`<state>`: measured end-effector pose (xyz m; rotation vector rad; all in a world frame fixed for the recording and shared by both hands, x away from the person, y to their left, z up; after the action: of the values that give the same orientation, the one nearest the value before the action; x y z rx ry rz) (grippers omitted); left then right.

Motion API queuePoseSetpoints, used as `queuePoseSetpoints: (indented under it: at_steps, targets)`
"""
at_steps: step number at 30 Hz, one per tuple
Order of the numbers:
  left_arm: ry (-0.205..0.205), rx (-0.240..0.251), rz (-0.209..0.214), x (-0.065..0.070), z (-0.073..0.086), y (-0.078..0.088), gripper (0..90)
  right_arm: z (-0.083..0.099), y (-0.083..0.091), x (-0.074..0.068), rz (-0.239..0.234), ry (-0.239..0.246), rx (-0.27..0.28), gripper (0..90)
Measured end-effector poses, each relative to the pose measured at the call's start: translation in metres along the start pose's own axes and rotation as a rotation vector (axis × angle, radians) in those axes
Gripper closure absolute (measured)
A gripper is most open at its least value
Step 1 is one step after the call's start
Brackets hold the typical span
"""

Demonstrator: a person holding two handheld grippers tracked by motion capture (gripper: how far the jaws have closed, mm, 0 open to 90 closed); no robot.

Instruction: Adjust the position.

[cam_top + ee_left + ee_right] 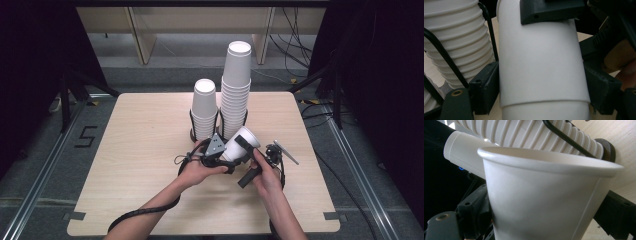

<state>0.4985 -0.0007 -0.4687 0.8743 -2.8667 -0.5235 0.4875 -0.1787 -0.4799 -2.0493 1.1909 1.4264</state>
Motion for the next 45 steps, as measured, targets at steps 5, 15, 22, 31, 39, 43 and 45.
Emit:
queuePoseSetpoints:
  at_steps: [5, 15, 22, 31, 39, 43, 45]
  targets:
    - [0.006, -0.005, -0.007, 0.0, -0.001, 0.001, 21.0, 0.0, 0.001, -0.002, 0.008, 0.024, -0.001, 14.7]
    - [0.002, -0.009, -0.004, -0.001, -0.002, 0.002, 20.3, -0.001, 0.0, -0.004, 0.018, 0.078, 0.007, 16.4]
    - [0.009, -0.027, 0.002, -0.002, -0.005, 0.003, 19.2, 0.0, 0.0, -0.007, 0.018, 0.141, 0.011, 17.7]
    - [0.002, -0.067, 0.001, -0.004, -0.001, 0.016, 12.0, -0.001, 0.002, -0.02, 0.02, 0.293, 0.026, 17.9]
    - [-0.02, -0.04, -0.015, -0.012, 0.011, 0.049, 8.6, -0.004, 0.004, -0.029, 0.037, 0.422, 0.063, 17.9]
    - [-0.021, -0.023, -0.057, -0.019, 0.024, 0.073, 8.6, -0.004, 0.006, -0.031, 0.037, 0.529, 0.079, 17.9]
    - [-0.021, -0.024, -0.079, -0.023, 0.032, 0.084, 9.2, -0.003, 0.008, -0.032, 0.042, 0.598, 0.085, 17.9]
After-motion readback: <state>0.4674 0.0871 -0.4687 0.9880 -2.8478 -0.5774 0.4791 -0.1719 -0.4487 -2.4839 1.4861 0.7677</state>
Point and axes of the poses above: each handheld gripper's, and its own axes: y roughly backward along the jaws, z roughly out of its underside, x roughly to its right, the point moved 1 cm from there along -y, roughly forward along the jaws
